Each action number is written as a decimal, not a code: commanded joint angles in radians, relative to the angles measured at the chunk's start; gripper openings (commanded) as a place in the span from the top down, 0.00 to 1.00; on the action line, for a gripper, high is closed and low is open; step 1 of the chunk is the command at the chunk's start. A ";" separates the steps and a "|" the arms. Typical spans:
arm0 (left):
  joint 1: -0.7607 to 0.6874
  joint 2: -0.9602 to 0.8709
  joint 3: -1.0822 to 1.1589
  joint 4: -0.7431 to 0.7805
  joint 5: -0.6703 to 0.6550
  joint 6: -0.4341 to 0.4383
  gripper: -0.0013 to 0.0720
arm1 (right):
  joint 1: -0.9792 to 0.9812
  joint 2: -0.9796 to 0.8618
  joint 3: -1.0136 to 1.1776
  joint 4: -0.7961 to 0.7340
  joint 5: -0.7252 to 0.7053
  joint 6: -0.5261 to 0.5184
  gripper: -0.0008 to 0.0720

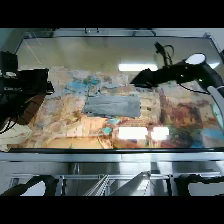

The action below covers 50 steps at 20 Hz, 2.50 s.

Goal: Fold the shirts.

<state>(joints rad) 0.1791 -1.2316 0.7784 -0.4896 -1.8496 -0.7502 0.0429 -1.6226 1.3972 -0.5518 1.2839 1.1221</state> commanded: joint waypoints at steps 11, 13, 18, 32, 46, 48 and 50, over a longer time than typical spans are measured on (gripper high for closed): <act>-0.004 0.003 -0.013 -0.007 -0.008 0.001 0.31 | 0.042 -0.149 -0.257 -0.016 -0.200 0.070 0.04; -0.004 0.003 -0.013 -0.007 -0.008 0.002 0.31 | 0.089 -0.179 -0.250 0.098 -0.221 0.012 0.21; -0.004 0.004 -0.013 -0.007 -0.008 0.000 0.32 | 0.122 -0.178 -0.180 0.309 -0.181 -0.104 0.97; -0.005 0.003 -0.013 0.074 -0.006 0.037 0.96 | -0.838 0.341 0.092 -0.636 0.071 0.516 0.97; -0.114 0.003 -0.013 0.130 0.039 0.032 0.96 | -1.181 0.284 -0.327 -1.155 0.060 0.602 0.68; -0.114 0.003 -0.013 0.130 0.039 0.023 0.96 | -1.175 0.283 -0.314 -1.154 0.083 0.603 0.05; -0.113 0.003 -0.013 0.129 0.043 0.020 0.96 | -1.141 0.282 -0.252 -1.140 0.121 0.603 0.11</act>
<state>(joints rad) 0.0700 -1.2282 0.7647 -0.3588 -1.8240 -0.7216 -1.1217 -1.3331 1.1019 -1.6913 1.3655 1.7302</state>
